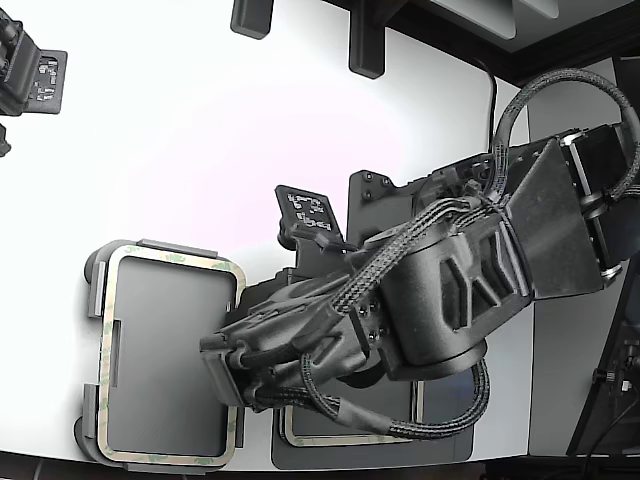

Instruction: Grab top frame and put it into gray box.

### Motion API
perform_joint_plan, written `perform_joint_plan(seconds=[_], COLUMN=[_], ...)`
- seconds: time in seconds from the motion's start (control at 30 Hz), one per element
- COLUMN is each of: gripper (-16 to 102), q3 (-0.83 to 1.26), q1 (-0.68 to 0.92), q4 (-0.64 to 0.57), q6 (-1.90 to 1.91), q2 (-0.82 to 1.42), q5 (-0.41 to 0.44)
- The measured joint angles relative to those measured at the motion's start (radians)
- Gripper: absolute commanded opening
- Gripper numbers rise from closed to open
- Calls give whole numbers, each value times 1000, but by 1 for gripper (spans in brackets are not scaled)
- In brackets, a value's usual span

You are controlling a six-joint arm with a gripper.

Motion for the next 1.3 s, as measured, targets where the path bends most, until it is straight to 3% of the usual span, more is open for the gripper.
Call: perform_joint_plan(seconds=[0.87,0.9,0.93,0.97,1.0,1.03,1.3], gripper=[-10,-3,33,99,88,100,100], q3=[81,81,81,81,81,81,60], q1=[-2,-2,-2,-3,-3,-3,-15], q4=[-67,-67,-69,-71,-72,-74,-155], q6=[3,0,-3,-6,-6,-6,-41], q2=[31,31,31,31,31,31,41], q5=[-9,-9,-9,-9,-8,-6,61])
